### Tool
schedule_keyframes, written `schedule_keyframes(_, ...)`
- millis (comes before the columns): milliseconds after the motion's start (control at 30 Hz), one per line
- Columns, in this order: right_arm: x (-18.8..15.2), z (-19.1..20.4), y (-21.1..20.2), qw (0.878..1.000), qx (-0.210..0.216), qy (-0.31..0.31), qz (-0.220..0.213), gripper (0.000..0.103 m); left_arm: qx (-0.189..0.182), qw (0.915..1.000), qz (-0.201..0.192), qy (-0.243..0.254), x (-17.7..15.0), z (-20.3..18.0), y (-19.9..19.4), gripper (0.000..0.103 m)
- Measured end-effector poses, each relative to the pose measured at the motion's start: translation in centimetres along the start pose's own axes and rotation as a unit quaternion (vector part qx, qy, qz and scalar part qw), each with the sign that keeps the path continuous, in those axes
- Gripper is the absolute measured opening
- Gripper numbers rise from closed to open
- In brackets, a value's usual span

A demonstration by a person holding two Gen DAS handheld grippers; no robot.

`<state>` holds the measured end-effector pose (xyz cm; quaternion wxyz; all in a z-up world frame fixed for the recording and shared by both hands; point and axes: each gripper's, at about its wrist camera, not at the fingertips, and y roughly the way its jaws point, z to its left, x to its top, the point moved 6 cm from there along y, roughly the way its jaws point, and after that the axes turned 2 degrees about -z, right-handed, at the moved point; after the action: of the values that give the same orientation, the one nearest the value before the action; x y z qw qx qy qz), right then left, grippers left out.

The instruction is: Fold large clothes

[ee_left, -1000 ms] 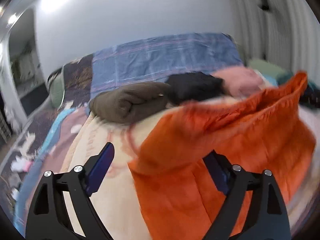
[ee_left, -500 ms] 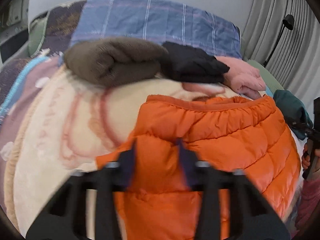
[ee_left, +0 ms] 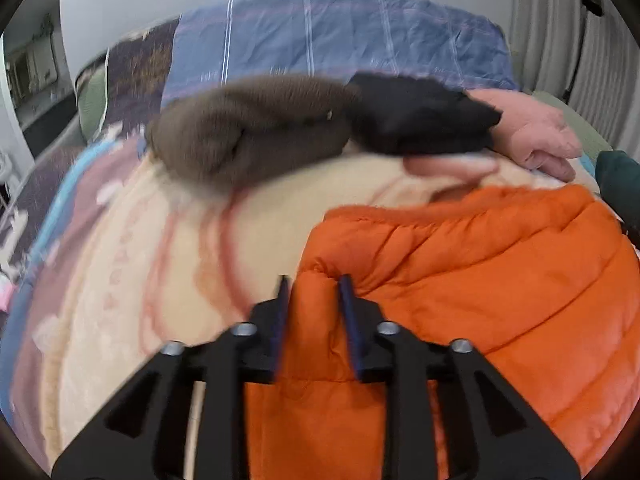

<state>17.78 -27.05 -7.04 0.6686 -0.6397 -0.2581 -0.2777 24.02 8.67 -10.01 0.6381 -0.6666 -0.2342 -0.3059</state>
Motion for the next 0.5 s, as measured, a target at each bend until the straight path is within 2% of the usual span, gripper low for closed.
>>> schedule_keyframes(100, -0.2, -0.1, -0.9, 1.0, -0.01, 0.003, -0.006, 0.024, -0.01, 0.9991, -0.032, -0.028, 0.1, 0.9, -2.2, 0.04)
schedule_keyframes(133, 0.1, -0.4, -1.8, 1.0, -0.026, 0.002, -0.017, 0.038, -0.01, 0.9985, -0.045, -0.031, 0.3, 1.0, -3.0, 0.041)
schedule_keyframes(167, 0.5, -0.5, -3.0, 0.999, -0.035, 0.004, -0.035, 0.043, -0.014, 0.9973, -0.064, -0.035, 0.8, 1.1, -4.6, 0.045)
schedule_keyframes(200, 0.8, -0.4, -3.9, 0.998, -0.035, 0.004, -0.049, 0.043, -0.019, 0.9957, -0.083, -0.037, 1.3, 1.0, -6.1, 0.05)
schedule_keyframes(300, 2.2, 1.5, -7.4, 0.995, 0.009, 0.005, -0.1, 0.043, -0.053, 0.9893, -0.132, -0.031, 2.3, -1.0, -10.0, 0.063)
schedule_keyframes(400, 2.9, 5.0, -8.8, 0.991, 0.056, -0.018, -0.121, 0.044, -0.088, 0.9871, -0.134, -0.005, 2.5, -4.7, -10.8, 0.078)
schedule_keyframes(467, 2.5, 6.5, -7.7, 0.992, 0.069, -0.015, -0.103, 0.045, -0.081, 0.9902, -0.111, 0.023, 1.6, -7.5, -9.0, 0.078)
schedule_keyframes(500, 2.0, 6.7, -6.0, 0.994, 0.072, -0.002, -0.079, 0.045, -0.073, 0.9927, -0.091, 0.031, 1.0, -8.4, -7.6, 0.078)
